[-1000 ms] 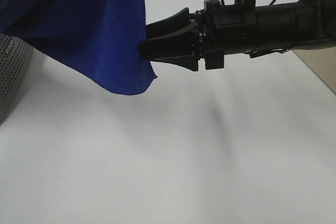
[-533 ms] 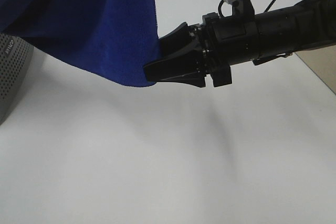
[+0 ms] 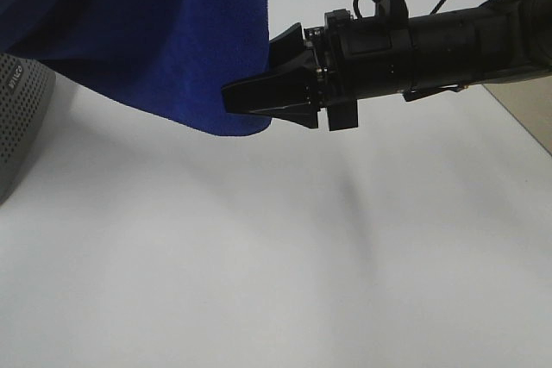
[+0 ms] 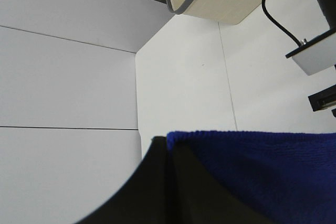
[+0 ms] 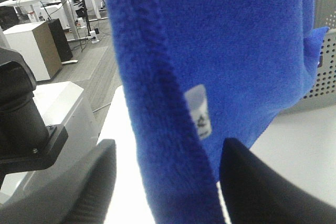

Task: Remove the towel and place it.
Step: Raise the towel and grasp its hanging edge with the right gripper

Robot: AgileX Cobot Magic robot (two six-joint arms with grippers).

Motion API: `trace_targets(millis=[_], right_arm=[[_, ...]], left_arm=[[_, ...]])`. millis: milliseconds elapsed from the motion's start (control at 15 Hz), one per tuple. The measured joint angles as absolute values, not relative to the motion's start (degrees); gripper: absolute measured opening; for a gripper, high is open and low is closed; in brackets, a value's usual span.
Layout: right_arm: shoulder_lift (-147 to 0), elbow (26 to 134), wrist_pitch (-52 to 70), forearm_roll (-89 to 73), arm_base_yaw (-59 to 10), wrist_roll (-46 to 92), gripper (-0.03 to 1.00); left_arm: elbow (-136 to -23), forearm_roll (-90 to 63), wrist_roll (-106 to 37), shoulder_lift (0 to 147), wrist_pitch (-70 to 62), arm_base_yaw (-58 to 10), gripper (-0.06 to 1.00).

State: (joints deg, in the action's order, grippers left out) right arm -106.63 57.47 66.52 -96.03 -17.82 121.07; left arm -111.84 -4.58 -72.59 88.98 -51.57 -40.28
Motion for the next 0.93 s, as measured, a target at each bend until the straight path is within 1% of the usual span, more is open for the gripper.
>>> trace_targets(millis=[67, 133, 200, 267, 333, 467, 600, 800, 933], right_arm=[[-106.6, 57.5, 66.0, -96.0, -17.8, 121.1, 0.52], [-106.6, 57.5, 65.8, -96.0, -17.8, 121.1, 0.36], [-106.6, 57.5, 65.5, -96.0, -17.8, 121.0, 0.26], [-106.6, 57.5, 65.5, -95.9, -17.8, 120.5, 0.13], [-106.6, 57.5, 65.5, -95.6, -17.8, 119.4, 0.03], [-106.6, 57.5, 65.5, -95.6, -17.8, 117.0, 0.01], [-106.6, 57.5, 65.1, -96.8, -17.8, 111.7, 0.01], [-105.9, 59.1, 60.7, -94.0, -17.8, 99.6, 0.01], [-102.8, 61.9, 55.6, -86.8, -17.8, 89.5, 0.01]], left_arm=[[-111.8, -4.6, -71.8, 89.0, -51.6, -40.3, 0.00], [-111.8, -4.6, -71.5, 89.0, -51.6, -40.3, 0.00], [-111.8, -4.6, -71.2, 89.0, -51.6, -40.3, 0.00], [-111.8, -4.6, -70.9, 89.0, -51.6, -40.3, 0.00], [-111.8, -4.6, -70.6, 89.0, -51.6, -40.3, 0.00], [-111.8, -4.6, -70.5, 89.0, -51.6, -40.3, 0.00], [-111.8, -4.6, -70.5, 89.0, -51.6, -40.3, 0.00], [-111.8, -4.6, -68.6, 89.0, -51.6, -40.3, 0.00], [-111.8, -4.6, -66.0, 89.0, -51.0, -40.3, 0.00]])
